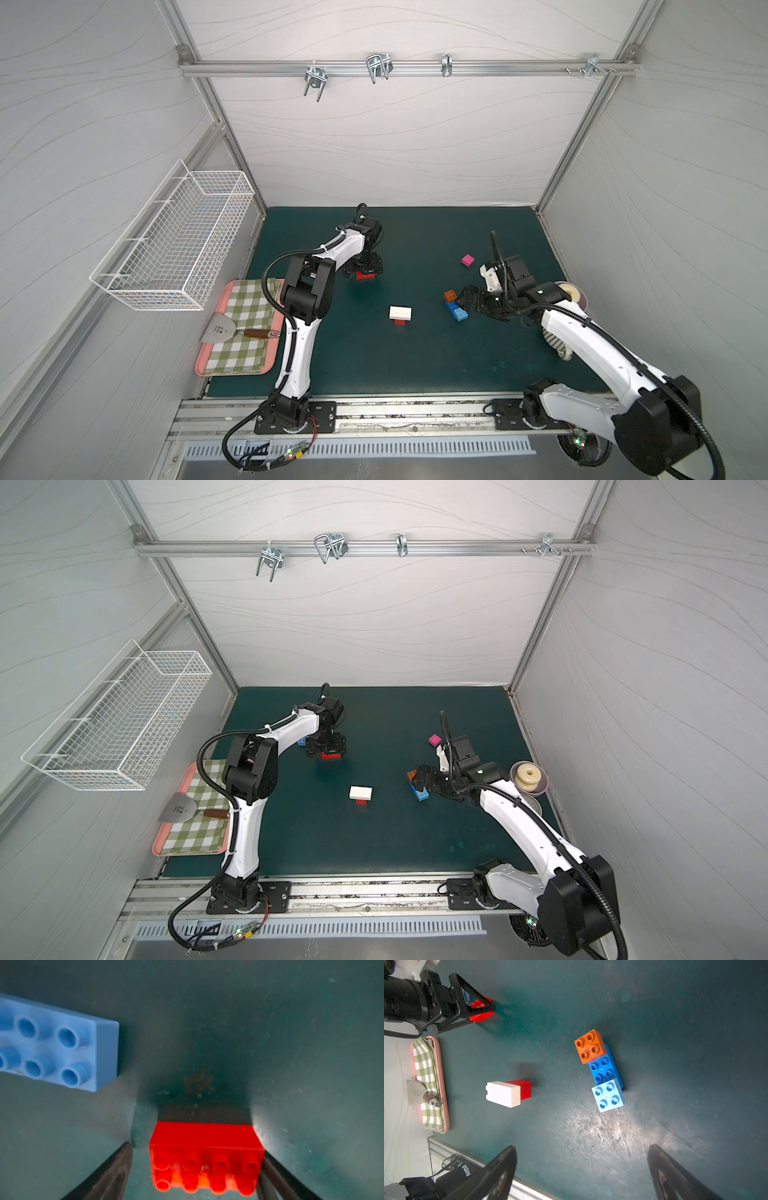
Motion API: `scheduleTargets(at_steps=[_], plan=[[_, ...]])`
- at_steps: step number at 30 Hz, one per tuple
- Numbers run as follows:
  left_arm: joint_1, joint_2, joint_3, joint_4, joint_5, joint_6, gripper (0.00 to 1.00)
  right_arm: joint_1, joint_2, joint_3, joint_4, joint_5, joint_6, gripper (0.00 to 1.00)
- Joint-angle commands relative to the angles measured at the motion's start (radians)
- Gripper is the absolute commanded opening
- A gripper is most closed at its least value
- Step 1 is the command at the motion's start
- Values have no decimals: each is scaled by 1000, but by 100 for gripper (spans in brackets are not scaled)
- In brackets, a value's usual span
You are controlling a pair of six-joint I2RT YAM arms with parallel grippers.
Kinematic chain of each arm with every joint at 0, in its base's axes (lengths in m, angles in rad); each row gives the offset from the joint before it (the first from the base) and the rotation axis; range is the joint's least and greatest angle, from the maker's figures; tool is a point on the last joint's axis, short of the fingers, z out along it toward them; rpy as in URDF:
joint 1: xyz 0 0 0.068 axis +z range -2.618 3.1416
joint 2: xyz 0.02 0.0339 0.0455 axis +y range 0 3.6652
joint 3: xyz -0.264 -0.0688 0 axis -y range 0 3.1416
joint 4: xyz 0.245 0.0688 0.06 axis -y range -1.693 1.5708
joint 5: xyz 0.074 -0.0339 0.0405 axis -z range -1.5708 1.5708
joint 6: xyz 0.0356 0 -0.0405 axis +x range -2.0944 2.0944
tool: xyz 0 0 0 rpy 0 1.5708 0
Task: Assemble a carrot with lego
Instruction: Pick up the lego brick from the center of the board.
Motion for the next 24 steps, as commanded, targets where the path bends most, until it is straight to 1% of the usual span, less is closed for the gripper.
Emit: scheduleTargets(at_steps=[1, 11, 20, 24], plan=[[4, 19, 41, 18, 18, 19, 85, -5, 1, 18, -9, -6, 2, 99], [4, 15, 48, 30, 15, 22, 75, -5, 9, 22, -3, -8, 2, 99], [4, -8, 44, 22, 3, 6, 61, -5, 11, 22, 4, -12, 2, 99], [0, -42, 47, -1, 6, -12, 56, -5, 13, 23, 4, -14, 0, 99]])
